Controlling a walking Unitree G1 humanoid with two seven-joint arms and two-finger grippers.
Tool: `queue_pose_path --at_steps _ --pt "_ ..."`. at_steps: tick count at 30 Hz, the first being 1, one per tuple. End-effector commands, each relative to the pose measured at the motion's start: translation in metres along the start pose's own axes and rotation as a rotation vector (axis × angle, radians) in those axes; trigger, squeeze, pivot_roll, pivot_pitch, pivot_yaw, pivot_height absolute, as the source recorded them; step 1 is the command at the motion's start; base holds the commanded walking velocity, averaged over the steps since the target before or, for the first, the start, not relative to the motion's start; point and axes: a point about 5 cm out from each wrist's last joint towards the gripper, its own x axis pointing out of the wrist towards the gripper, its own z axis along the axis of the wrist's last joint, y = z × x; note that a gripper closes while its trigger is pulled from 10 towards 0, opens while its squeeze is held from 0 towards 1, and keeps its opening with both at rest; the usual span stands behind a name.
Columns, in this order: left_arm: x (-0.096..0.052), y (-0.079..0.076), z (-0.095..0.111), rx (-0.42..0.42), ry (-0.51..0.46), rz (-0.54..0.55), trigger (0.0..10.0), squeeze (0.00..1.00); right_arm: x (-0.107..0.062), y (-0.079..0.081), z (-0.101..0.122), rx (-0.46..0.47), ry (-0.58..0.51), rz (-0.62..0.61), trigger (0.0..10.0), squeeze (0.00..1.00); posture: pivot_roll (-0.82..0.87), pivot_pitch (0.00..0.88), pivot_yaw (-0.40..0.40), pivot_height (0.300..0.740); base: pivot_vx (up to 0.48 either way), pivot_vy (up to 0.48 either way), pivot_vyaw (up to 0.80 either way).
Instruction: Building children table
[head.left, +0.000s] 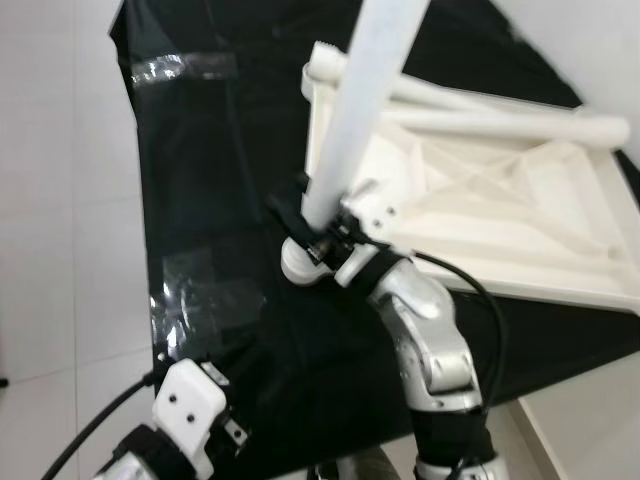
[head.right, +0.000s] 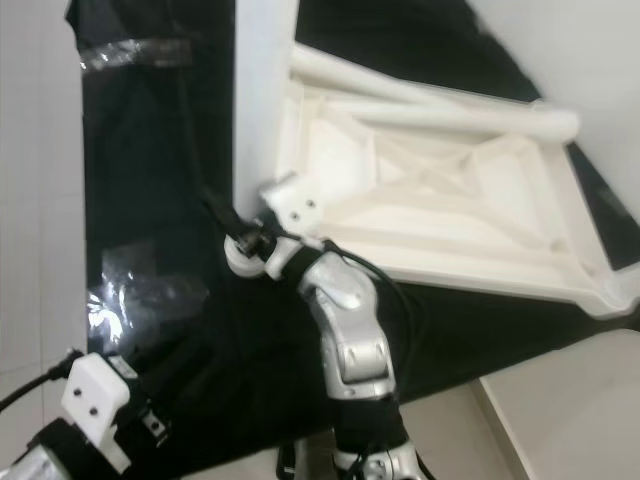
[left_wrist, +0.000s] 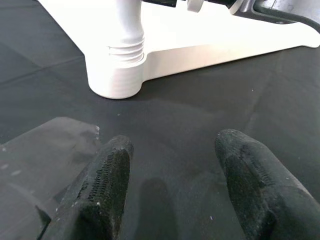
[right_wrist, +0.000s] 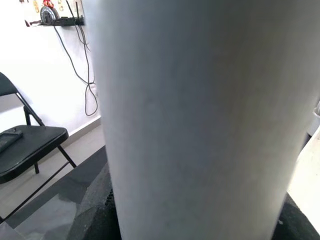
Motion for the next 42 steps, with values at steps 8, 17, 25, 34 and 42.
queue_pose_path --at_steps 8,17,25,34,42 --pt "0.001 -0.001 -0.006 -0.007 0.017 -0.004 10.0 0.00 0.010 0.008 -0.012 0.148 0.052 0.126 10.0 1.00 0.23 0.306 -0.178 0.740 0.000 0.000 0.00" --pt "0.004 -0.002 -0.006 -0.008 0.008 -0.004 10.0 0.00 0.014 0.002 0.023 0.014 -0.018 0.767 10.0 0.24 0.23 0.301 -0.182 0.740 0.000 0.000 0.00" --pt "0.006 -0.004 -0.006 -0.009 0.005 -0.005 10.0 0.00 0.025 -0.012 0.024 0.003 0.056 0.973 10.0 0.00 0.25 0.303 -0.190 0.740 0.000 0.000 0.00" --pt "0.004 -0.007 -0.005 -0.006 0.005 0.003 10.0 0.00 0.044 -0.015 0.022 0.047 0.089 1.033 0.0 0.00 0.29 0.313 -0.184 0.740 0.000 0.000 0.00" --pt "0.003 -0.007 -0.006 -0.002 0.010 0.006 10.0 0.00 0.038 -0.029 0.020 0.075 0.113 1.103 0.0 0.00 0.28 0.314 -0.180 0.740 0.000 0.000 0.00"
